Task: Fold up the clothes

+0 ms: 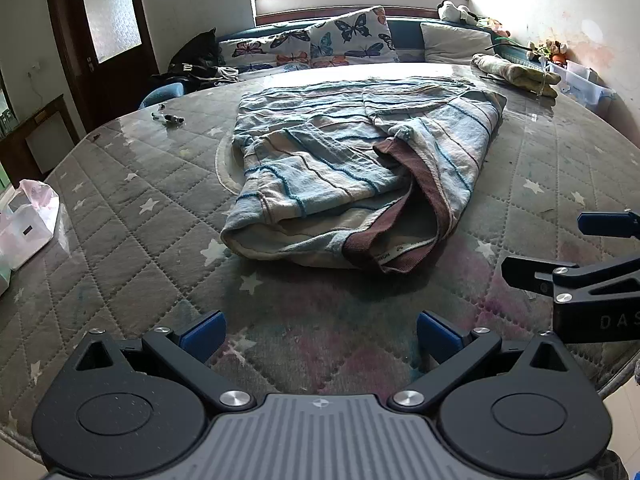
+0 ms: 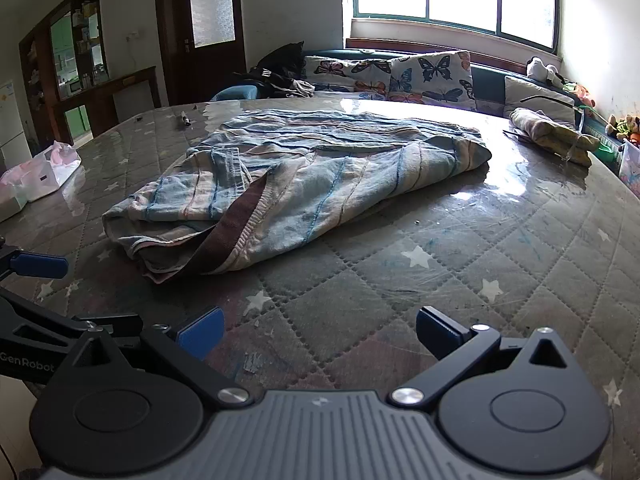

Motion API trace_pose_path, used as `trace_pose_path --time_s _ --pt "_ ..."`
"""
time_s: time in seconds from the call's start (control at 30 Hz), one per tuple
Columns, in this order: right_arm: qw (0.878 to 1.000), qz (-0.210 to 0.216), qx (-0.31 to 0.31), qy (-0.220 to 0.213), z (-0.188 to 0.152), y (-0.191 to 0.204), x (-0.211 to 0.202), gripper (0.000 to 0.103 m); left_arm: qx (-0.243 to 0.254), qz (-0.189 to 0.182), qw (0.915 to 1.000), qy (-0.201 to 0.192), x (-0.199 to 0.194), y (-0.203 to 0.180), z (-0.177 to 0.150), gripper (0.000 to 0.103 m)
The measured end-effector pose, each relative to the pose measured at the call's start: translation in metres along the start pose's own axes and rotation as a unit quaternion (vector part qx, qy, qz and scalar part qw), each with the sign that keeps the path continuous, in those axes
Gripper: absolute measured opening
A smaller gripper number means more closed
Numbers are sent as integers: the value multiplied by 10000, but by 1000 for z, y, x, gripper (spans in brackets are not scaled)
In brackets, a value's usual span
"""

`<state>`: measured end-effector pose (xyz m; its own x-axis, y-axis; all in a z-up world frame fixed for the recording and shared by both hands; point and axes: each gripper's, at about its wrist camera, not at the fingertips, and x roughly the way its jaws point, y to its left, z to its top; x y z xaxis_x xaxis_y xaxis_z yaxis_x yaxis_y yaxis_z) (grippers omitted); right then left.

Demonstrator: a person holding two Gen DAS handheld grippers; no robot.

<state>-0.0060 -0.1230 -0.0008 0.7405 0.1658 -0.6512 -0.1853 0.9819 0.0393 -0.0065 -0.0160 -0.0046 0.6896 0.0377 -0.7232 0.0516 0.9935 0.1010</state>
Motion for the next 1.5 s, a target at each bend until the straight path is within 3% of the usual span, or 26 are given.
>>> trace_pose_path --time_s 1.43,1.5 --pt "9998 172 -4 67 30 3 26 103 -200 86 9997 81 14 19 27 103" --pt "9998 200 -13 44 35 3 28 103 -73 -49 10000 32 14 21 30 103"
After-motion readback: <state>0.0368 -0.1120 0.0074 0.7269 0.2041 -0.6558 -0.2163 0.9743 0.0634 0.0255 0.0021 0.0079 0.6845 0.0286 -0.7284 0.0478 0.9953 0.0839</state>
